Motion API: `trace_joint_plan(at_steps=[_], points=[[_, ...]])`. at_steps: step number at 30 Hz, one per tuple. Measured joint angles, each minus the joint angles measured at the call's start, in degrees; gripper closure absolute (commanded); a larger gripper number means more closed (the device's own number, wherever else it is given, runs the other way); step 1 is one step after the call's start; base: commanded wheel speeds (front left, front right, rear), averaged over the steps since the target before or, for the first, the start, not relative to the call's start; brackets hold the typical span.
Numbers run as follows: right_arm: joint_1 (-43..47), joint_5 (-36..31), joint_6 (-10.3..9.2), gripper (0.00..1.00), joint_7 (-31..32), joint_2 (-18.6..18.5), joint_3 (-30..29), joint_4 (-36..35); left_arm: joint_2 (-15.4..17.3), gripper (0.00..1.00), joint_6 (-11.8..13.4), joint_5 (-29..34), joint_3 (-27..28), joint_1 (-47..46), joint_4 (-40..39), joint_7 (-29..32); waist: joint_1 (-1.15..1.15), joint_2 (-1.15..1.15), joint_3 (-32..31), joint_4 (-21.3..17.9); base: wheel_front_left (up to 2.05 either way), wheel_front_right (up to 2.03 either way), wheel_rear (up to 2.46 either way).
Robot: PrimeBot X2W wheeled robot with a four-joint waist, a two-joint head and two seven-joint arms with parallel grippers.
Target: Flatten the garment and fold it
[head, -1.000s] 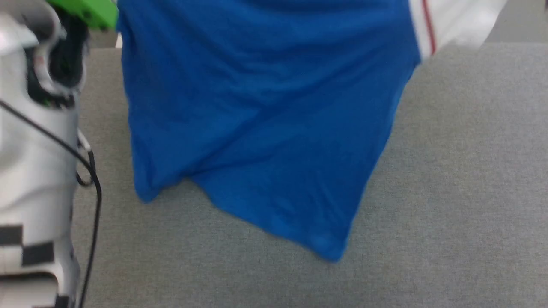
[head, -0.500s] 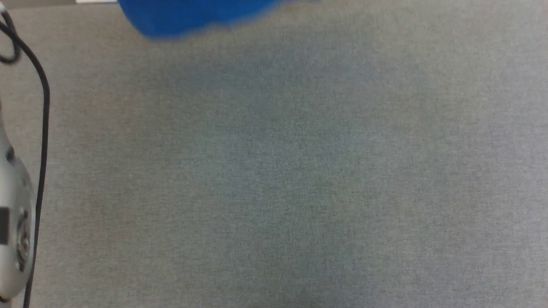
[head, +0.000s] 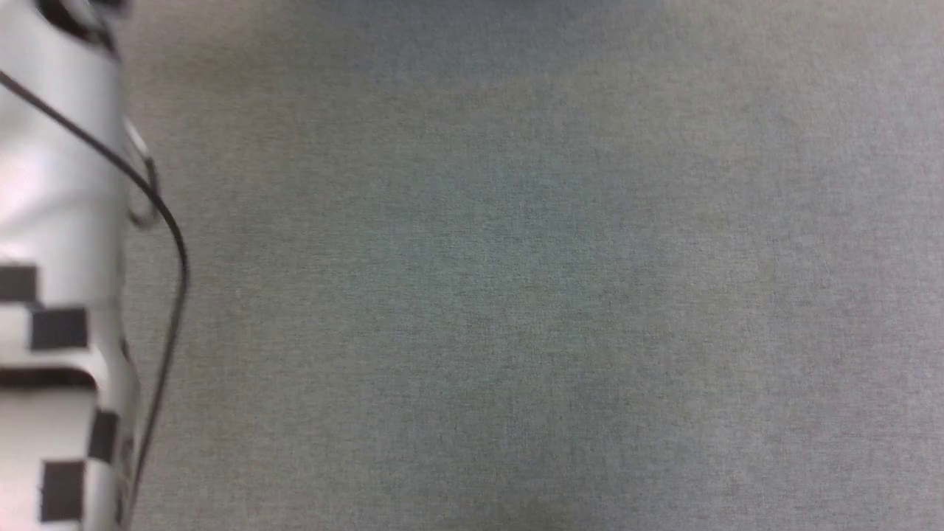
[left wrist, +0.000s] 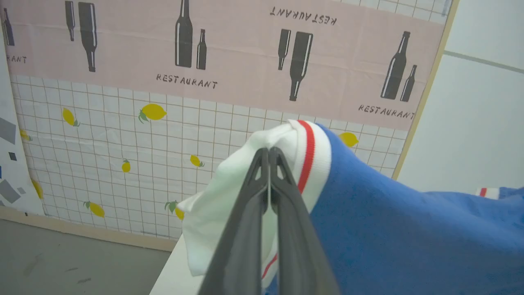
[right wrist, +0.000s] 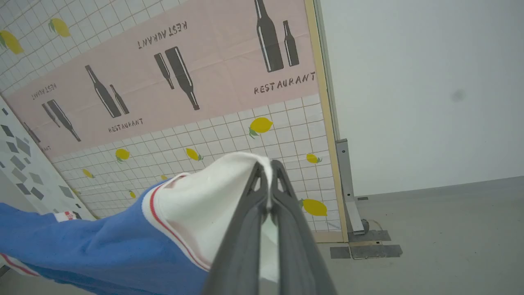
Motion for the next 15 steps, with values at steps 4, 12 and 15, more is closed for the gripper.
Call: trace_joint_plan(at_steps=[4, 12, 15], points=[[9.39, 6.89, 0.0, 1.0, -0.43, -1.29, 1.56, -4.33, -1.16, 1.0, -1.89, -1.65, -0.25, 8.72, -2.09, -2.29, 0.0, 0.0, -1.92, 0.57, 0.0, 0.0, 0.0], [36.65, 17.22, -0.01, 1.0, 2.97, -4.86, 3.36, -18.52, -4.02, 1.0, -4.41, -9.05, 0.55, 33.17, -11.72, -2.8, -0.01, 0.0, -8.09, 1.49, 0.0, 0.0, 0.0], [47.74, 18.24, -0.01, 1.0, 4.98, -5.73, 2.07, -23.59, -4.69, 1.0, -4.12, -10.35, -0.86, 43.35, -15.3, -0.37, -0.01, 0.0, -10.8, 1.74, 0.0, 0.0, 0.0]])
